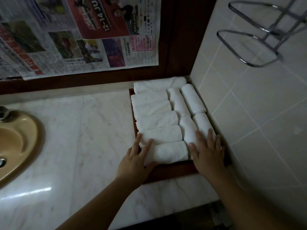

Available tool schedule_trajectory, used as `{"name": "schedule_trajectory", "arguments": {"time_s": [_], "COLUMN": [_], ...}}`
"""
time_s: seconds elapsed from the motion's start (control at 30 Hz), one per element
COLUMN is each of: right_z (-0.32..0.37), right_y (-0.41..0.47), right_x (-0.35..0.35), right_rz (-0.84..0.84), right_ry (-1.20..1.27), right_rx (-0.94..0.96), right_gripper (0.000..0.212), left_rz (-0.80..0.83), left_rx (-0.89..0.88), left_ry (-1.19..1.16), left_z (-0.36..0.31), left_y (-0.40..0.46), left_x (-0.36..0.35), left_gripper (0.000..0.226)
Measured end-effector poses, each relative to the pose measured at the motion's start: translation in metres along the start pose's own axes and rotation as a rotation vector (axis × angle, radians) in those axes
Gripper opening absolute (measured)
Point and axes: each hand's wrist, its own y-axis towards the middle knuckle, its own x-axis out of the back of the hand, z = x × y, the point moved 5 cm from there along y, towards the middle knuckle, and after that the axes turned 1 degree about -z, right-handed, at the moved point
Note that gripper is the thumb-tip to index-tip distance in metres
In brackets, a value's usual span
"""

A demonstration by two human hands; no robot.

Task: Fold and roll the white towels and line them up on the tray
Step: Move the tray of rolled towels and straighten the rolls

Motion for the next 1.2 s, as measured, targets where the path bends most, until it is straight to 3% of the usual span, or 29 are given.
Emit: {"name": "schedule_trajectory", "arguments": {"time_s": [0.33, 0.57, 0.93, 1.2], "right_z": [0.005, -0.001, 0.013, 0.021], "right_y": [0.008, 0.023, 0.039, 0.094], "right_x": [0.000, 0.020, 0.017, 0.041], "right_rz": [0.016, 0.023, 0.052, 0.080], "right_ry": [-0.032, 0.035, -0.110, 0.019], "right_rx": [-0.013, -0.039, -0.047, 0.034], "right_gripper": [0.074, 0.077, 0.073, 0.093], "left_rz": [0.003, 0.054, 0.130, 0.122], "left_rx": [0.036, 0.196, 0.225, 0.376], "left_ry": [-0.047, -0.129, -0.194, -0.289], "left_z": [-0.007, -0.008, -0.016, -0.005], "left_y": [0.003, 0.010, 0.021, 0.041], "left_x": [-0.001, 0.005, -0.007, 0.022], "left_gripper": [0.087, 0.116, 0.119, 0.139]}}
